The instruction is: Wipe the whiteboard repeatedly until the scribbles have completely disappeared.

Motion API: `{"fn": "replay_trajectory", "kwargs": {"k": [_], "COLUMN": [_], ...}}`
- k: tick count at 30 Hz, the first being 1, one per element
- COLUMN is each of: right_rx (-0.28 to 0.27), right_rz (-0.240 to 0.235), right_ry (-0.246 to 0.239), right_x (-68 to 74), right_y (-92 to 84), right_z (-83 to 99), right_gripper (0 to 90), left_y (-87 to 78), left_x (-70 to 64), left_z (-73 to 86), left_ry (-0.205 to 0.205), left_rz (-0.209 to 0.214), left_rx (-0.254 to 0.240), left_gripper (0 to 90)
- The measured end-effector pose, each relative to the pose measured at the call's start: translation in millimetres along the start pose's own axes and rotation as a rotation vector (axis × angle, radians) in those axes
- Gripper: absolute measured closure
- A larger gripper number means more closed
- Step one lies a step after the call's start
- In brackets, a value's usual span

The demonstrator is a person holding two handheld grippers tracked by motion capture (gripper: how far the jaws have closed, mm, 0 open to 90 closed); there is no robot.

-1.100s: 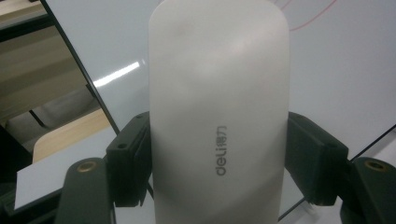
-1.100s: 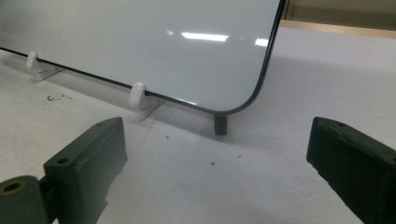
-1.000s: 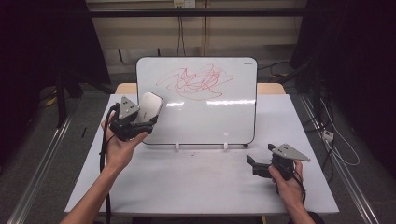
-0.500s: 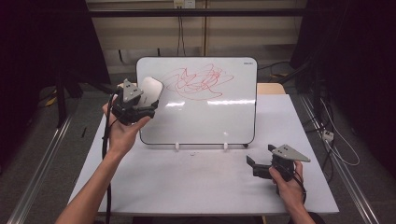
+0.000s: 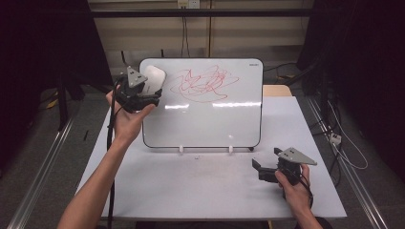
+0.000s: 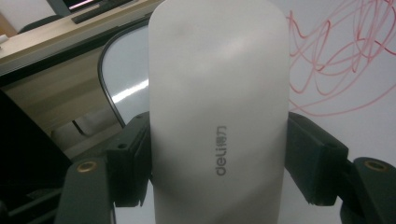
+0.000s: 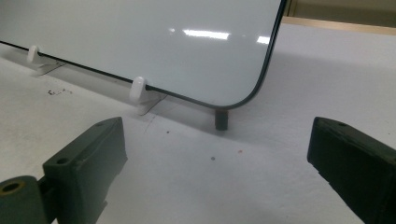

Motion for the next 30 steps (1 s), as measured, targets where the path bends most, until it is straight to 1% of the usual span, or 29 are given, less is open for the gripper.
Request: {"fn": "replay_trajectory", "kwargs": {"k": [2, 5, 6, 8, 10, 12, 16, 18, 22, 24, 28, 30], "right_rx": [0.000, 0.000, -0.002, -0.002, -0.002, -0.003, -0.003, -0.003, -0.002, -0.002, 0.003, 0.001], "right_rz": [0.001, 0.002, 0.001, 0.005, 0.005, 0.005, 0.004, 0.003, 0.004, 0.002, 0.001, -0.001], "right_ry": [0.000, 0.002, 0.003, 0.002, 0.002, 0.002, 0.000, 0.000, 0.001, 0.003, -0.004, -0.006], "right_x": [0.0, 0.2, 0.3, 0.3, 0.3, 0.3, -0.3, -0.3, -0.5, -0.4, 0.4, 0.7], "right_y": [-0.2, -0.7, -0.9, -1.1, -1.1, -1.2, -0.8, -0.8, -1.0, -1.1, -0.2, -0.5], "right_z": [-0.1, 0.0, -0.2, -0.6, -0.6, -0.7, -0.5, -0.5, -0.3, -0.3, -0.1, -0.2], "right_gripper": [4.6, 4.6, 4.6, 4.6, 4.6, 4.6, 4.7, 4.7, 4.7, 4.7, 5.3, 5.2], "left_y": [2.4, 5.6, 7.3, 11.1, 15.0, 18.7, 26.7, 28.9, 33.2, 34.9, 40.3, 41.1], "left_x": [1.4, 2.0, 2.3, 3.4, 4.8, 5.2, 2.9, 1.9, -2.0, -3.2, -7.3, -8.1], "left_z": [-2.8, -6.7, -7.6, -9.0, -9.9, -10.0, -9.2, -9.7, -12.1, -13.8, -16.7, -16.8], "left_ry": [-0.024, -0.004, -0.008, -0.001, -0.012, -0.007, 0.018, 0.019, 0.040, 0.045, 0.065, 0.067], "left_rz": [0.012, -0.011, -0.009, -0.019, -0.020, -0.029, -0.047, -0.049, -0.057, -0.065, -0.087, -0.094], "left_rx": [0.007, 0.008, 0.011, 0.016, 0.020, 0.028, 0.045, 0.043, 0.051, 0.051, 0.071, 0.076], "left_gripper": [31.2, 31.2, 31.2, 31.2, 31.2, 31.2, 31.2, 31.2, 31.2, 31.2, 31.2, 31.2]}}
Point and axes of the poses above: each handheld gripper's, and its own axes: y roughly forward along the jaws, z roughly out of its underside, x roughly to its left, the point moved 4 cm from there along y, roughly forward along the jaws, and after that the axes turned 10 degrees about -z, right-handed, at the moved point
